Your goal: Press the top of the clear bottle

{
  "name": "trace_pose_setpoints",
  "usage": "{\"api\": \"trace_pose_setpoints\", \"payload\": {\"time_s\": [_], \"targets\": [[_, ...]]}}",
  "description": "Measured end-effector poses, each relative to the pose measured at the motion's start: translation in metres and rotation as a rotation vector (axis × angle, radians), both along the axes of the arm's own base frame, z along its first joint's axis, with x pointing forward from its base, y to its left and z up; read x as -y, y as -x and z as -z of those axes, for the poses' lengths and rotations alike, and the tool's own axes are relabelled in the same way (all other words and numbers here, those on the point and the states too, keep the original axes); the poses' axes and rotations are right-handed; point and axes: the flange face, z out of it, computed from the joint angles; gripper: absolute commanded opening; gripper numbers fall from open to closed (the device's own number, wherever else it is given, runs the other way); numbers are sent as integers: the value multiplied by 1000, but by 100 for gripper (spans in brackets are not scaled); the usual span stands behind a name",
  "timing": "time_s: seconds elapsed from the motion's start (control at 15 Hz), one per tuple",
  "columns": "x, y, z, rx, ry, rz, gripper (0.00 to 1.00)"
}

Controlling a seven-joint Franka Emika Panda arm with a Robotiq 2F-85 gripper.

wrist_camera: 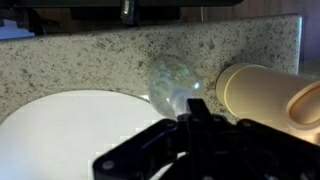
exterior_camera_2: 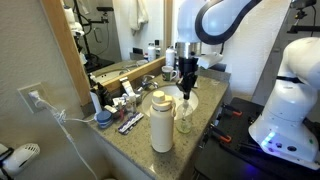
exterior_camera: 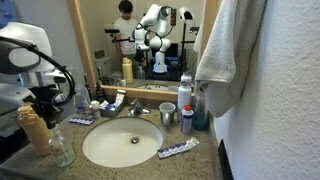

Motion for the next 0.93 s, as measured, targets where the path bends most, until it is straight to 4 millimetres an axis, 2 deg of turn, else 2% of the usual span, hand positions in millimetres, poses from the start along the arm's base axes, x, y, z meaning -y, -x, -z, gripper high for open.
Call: {"api": "trace_pose_setpoints", "payload": {"time_s": [0.93], "targets": [[2,0,6,-25,-4,12,0]]}}
